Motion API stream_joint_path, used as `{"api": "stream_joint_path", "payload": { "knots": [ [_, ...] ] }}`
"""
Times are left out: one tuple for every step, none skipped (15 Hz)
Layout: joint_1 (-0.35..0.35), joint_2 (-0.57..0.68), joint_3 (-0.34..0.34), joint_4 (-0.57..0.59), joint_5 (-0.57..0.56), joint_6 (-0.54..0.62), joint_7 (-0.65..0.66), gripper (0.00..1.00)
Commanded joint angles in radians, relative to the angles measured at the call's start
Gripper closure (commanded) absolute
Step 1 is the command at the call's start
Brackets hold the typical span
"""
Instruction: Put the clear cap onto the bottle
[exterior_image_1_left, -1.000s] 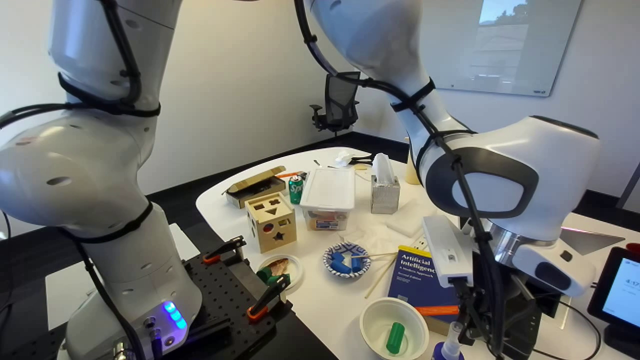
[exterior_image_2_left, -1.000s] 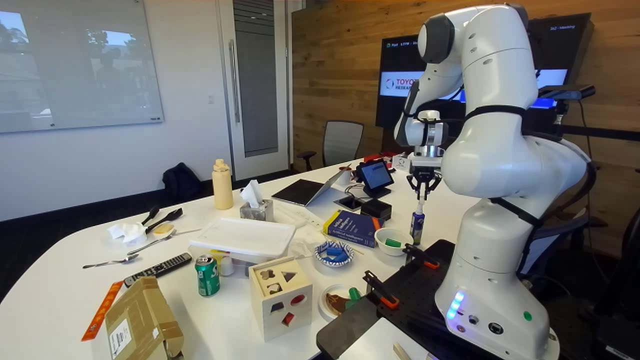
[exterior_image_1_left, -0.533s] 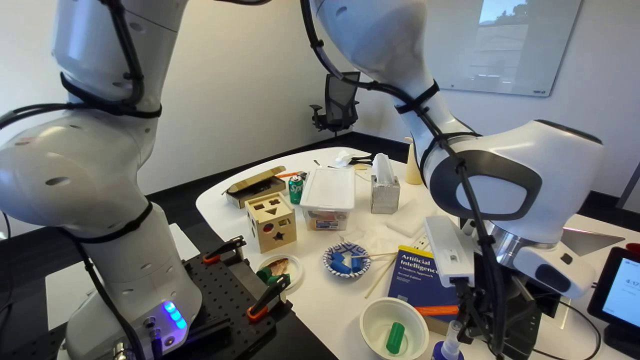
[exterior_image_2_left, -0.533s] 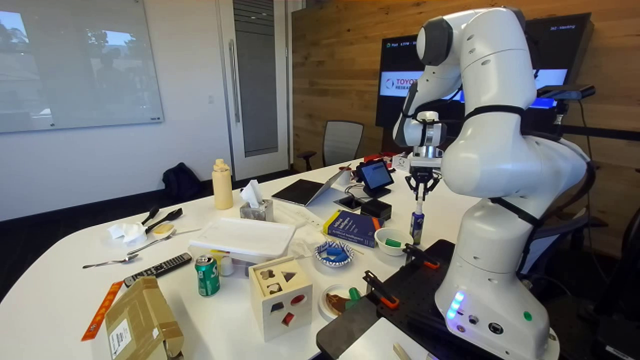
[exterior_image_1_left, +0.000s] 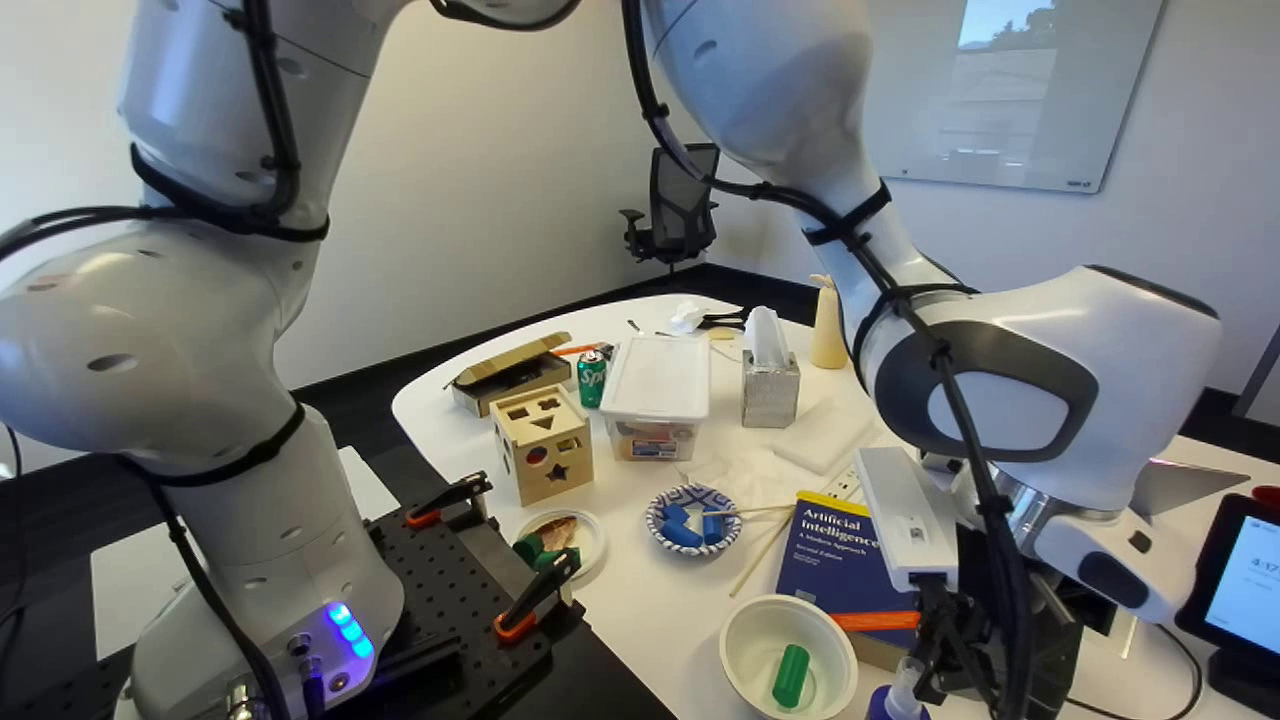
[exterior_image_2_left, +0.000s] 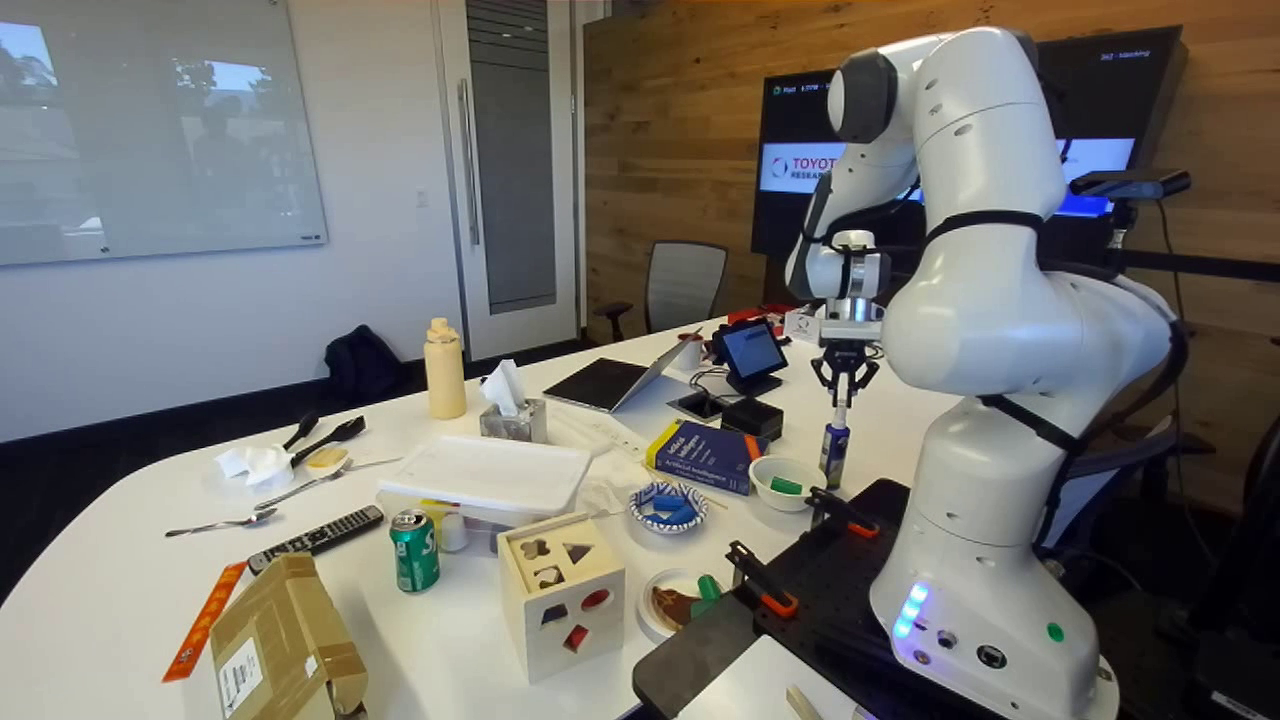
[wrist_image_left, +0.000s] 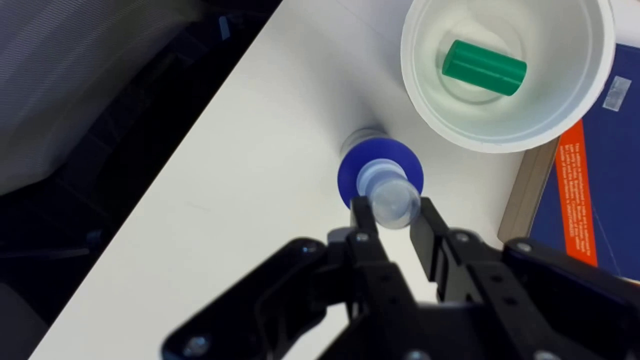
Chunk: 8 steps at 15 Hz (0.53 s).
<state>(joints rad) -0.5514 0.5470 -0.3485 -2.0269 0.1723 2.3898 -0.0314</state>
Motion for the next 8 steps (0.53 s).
{"api": "stream_joint_path", "payload": {
  "knots": [
    [-0.025,0.027,0.009,0.042,0.017,-0.053,0.006,0.94],
    [-0.028,0.034,0.010,0.049,0.016,-0.059,0.008,0.94],
    [-0.032,0.041,0.010,0.057,0.016,-0.066,0.008,0.94],
    [-0.035,0.046,0.010,0.062,0.014,-0.069,0.010,0.94],
    [-0.035,0.051,0.010,0.066,0.013,-0.071,0.013,0.94],
    [-0.037,0.057,0.010,0.070,0.013,-0.070,0.014,0.94],
    [-0.038,0.065,0.012,0.074,0.012,-0.068,0.015,0.94],
    [-0.037,0.071,0.011,0.078,0.009,-0.067,0.019,0.94]
  ]
}}
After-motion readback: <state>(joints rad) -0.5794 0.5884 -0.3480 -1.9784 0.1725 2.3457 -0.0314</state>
